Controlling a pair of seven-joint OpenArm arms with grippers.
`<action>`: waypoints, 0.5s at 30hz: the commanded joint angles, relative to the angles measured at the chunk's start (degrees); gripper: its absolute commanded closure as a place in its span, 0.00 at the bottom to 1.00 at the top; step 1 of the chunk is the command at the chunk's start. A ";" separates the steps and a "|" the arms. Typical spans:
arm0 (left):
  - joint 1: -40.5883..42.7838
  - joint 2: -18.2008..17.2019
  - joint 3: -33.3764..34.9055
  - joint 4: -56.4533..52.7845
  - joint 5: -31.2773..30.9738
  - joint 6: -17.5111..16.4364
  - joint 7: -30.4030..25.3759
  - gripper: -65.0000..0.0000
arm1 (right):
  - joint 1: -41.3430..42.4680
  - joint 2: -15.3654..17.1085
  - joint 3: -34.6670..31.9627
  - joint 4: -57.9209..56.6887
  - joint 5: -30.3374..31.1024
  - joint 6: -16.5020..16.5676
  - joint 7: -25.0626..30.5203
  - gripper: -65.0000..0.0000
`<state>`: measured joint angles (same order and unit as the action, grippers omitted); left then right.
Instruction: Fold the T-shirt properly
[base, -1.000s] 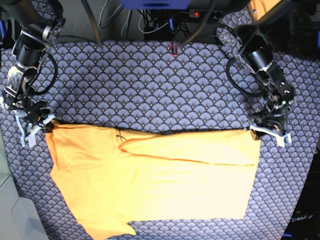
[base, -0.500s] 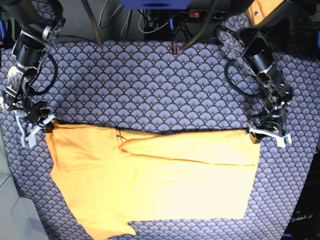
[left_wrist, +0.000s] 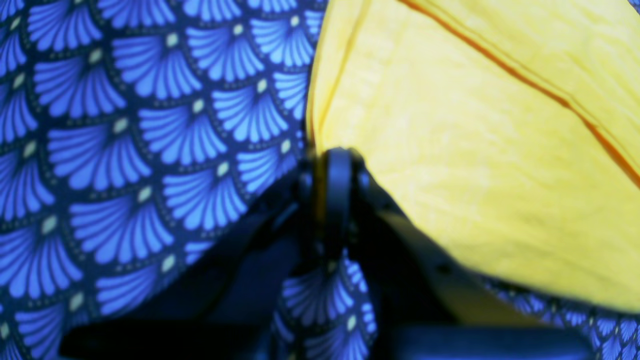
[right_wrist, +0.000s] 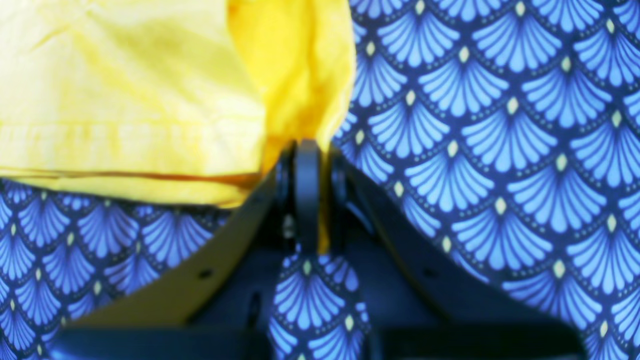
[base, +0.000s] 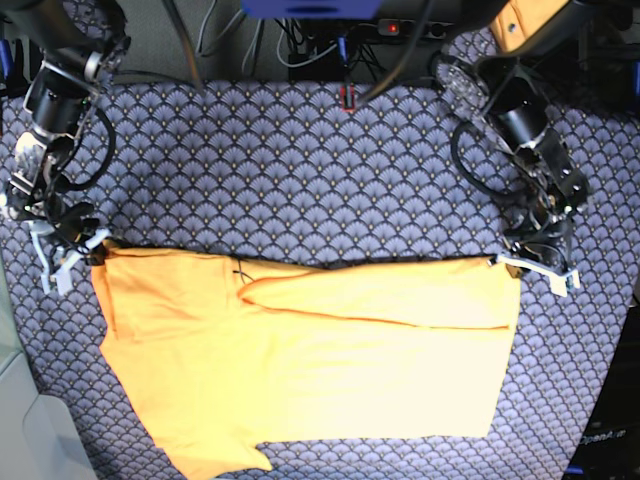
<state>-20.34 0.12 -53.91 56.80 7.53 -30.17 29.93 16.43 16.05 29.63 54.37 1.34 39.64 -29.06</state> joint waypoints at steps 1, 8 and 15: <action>-0.63 -0.08 0.24 1.53 0.95 -0.20 1.85 1.00 | 0.50 0.78 0.22 0.80 -0.25 0.36 -0.79 1.00; 0.69 -0.43 -0.02 7.78 0.95 -0.29 7.47 1.00 | -3.72 0.52 0.22 6.95 -0.25 0.36 -1.31 1.00; 1.66 -0.96 0.33 12.70 1.04 -0.38 11.43 1.00 | -11.37 -0.98 0.22 19.17 -0.25 0.36 -2.90 1.00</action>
<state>-17.34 0.16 -53.67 68.05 8.80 -30.63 42.33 4.45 13.91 29.52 72.40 0.62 39.86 -32.88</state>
